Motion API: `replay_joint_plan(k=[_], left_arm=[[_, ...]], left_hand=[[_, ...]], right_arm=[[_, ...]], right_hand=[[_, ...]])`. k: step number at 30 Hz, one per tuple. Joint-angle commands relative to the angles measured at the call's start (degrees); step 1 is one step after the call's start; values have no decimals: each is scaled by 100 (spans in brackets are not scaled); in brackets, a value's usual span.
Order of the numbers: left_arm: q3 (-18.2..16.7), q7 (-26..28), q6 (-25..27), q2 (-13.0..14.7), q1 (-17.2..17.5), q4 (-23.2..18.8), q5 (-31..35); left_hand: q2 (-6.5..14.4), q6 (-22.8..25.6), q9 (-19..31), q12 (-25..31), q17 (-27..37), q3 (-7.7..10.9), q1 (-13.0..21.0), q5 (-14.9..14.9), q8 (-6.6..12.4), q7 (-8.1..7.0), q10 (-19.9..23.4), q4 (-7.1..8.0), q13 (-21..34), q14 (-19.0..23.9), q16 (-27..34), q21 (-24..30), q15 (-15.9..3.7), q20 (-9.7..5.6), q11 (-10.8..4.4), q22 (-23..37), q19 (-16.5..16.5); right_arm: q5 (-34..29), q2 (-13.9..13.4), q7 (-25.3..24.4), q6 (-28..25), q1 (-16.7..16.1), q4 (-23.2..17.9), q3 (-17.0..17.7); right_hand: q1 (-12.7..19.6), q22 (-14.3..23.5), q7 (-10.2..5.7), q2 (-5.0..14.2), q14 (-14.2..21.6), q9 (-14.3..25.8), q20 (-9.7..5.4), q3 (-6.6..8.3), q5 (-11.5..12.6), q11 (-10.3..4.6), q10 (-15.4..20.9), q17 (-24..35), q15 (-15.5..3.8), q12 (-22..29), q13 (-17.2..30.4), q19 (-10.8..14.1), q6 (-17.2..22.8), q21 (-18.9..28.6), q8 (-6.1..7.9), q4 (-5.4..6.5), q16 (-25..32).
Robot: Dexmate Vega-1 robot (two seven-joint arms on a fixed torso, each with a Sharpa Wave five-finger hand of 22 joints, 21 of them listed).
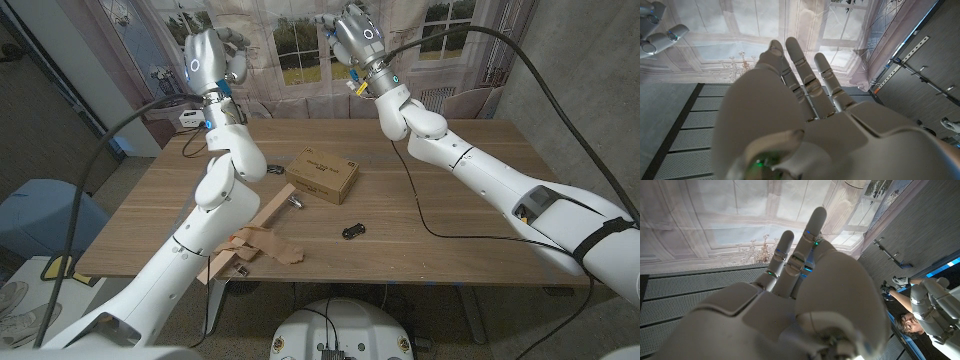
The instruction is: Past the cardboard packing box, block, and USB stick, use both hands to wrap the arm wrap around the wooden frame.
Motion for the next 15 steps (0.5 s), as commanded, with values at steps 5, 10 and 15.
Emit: replay_joint_plan(k=[5,10,15], left_arm=[[-141,104,346,154,-199,366,-273],[-278,95,201,200,-138,330,-592],[-488,-362,196,321,-75,111,-1128]], left_hand=[[9,21,18,-17,23,73,8,6,-49,-5,214,6,55,18,-59,52,-248,13,-187,7,7],[66,-111,48,-106,-117,148,-52,13,-143,14,67,44,44,-221,-283,33,-250,106,-162,-5,-104],[53,-1587,-60,-914,-1314,67,-1313,17,-1037,-223,-1213,497,-571,-1401,-677,-394,-27,471,130,-67,-517]], right_arm=[[21,167,-72,-180,41,124,-73],[71,226,-110,-292,21,182,-72],[125,298,-128,-458,-5,252,-84]], right_hand=[[94,9,-5,50,67,22,-895,-20,35,-577,611,6,-70,32,14,-13,70,24,-2,-19,-25],[151,6,-67,69,56,23,-886,-8,25,-503,523,-50,-82,-8,-4,34,79,36,-6,-48,-69],[-552,-93,-235,-101,-653,26,-537,-226,-91,-403,-153,-514,-100,-142,-143,104,-107,-445,-89,224,-525]])
